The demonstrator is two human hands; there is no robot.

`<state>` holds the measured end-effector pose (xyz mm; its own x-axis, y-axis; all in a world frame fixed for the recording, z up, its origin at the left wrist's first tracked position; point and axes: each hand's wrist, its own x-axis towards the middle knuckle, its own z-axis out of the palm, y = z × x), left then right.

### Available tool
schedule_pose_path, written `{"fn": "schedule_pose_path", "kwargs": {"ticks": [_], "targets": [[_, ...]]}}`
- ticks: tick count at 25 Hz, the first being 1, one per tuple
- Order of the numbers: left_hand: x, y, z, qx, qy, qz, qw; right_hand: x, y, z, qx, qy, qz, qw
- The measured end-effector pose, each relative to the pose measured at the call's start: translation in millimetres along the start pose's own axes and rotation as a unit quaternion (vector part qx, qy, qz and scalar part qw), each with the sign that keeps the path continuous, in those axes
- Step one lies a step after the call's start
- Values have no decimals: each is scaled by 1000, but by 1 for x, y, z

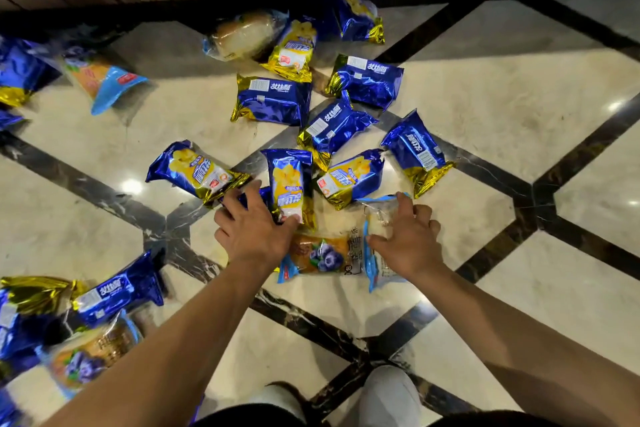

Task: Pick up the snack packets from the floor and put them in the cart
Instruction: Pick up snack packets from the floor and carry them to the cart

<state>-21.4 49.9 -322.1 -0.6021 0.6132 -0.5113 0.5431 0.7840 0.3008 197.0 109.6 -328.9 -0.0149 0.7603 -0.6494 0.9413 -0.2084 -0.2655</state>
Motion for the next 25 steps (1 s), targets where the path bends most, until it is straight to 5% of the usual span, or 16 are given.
{"fn": "schedule_pose_path", "kwargs": {"ticks": [7, 12, 19, 25], "targets": [[0, -38, -2, 11, 44, 67, 997, 3, 7, 19, 48, 72, -29, 996], [-1, -46, 6, -5, -12, 45, 999, 5, 5, 17, 66, 45, -20, 997], [4, -43, 6, -26, 24, 34, 999, 4, 5, 6, 63, 39, -27, 997], [-70, -14, -77, -68, 29, 33, 997, -69, -37, -62, 128, 70, -30, 989]]}}
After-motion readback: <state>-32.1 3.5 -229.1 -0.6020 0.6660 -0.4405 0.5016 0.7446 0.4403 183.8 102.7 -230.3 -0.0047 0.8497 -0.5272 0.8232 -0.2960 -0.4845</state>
